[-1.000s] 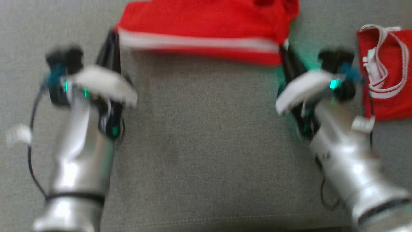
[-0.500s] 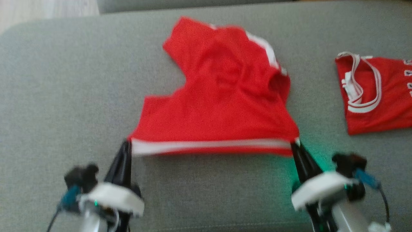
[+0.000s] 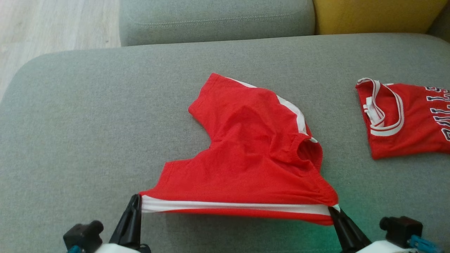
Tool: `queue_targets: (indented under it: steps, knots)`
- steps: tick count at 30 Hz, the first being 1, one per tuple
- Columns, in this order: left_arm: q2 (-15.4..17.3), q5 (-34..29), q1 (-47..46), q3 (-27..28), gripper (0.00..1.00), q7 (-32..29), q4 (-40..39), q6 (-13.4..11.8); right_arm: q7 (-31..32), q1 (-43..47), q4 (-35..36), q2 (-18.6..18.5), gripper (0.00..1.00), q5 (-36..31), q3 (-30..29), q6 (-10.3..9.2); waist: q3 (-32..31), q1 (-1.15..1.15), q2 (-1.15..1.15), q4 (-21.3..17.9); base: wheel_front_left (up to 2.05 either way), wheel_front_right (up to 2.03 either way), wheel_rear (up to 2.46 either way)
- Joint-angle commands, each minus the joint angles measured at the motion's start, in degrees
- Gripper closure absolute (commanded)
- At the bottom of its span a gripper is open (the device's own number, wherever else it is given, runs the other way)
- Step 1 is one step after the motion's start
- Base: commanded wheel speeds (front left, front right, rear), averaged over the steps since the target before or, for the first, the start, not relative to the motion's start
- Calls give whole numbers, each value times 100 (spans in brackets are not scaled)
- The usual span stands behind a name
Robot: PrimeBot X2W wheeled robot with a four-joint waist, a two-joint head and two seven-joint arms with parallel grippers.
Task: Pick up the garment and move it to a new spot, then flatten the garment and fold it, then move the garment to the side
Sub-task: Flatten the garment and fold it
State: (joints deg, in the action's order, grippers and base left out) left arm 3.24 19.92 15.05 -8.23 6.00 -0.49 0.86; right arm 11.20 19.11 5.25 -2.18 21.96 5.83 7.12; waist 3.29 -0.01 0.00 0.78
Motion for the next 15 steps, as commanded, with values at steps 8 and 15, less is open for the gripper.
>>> queue_targets:
  steps: [8,15]
  knots:
    - [285,132,-870,300,100,-260,-94,77,74,-569,297,-71,100,177,72,36,215,1,0,-170,0,0,0]
    - [466,75,-2271,136,100,-445,423,318,115,-1407,59,-70,100,314,57,36,713,1,0,-328,0,0,0]
